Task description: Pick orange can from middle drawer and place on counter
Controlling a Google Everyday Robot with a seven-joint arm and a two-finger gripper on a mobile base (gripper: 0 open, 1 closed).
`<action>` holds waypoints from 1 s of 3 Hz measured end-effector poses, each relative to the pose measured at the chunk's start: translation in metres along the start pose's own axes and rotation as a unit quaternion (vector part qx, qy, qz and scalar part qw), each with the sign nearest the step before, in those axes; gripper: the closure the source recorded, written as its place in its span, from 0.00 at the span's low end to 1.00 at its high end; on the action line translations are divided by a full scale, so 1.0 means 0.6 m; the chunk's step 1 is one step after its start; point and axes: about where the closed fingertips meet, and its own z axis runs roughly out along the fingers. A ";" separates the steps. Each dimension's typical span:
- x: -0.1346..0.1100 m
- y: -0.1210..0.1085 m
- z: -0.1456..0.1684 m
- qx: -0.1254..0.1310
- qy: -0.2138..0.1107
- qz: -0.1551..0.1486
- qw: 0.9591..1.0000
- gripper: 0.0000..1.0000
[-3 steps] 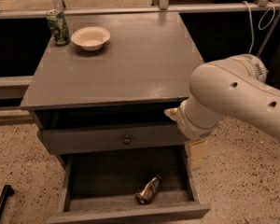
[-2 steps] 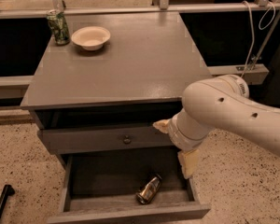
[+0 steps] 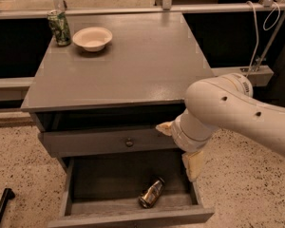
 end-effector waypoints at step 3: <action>0.010 0.060 0.242 0.029 -0.149 -0.066 0.986 0.00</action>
Offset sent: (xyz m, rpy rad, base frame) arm -0.0051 0.0038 -0.1536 0.3368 0.0163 0.2451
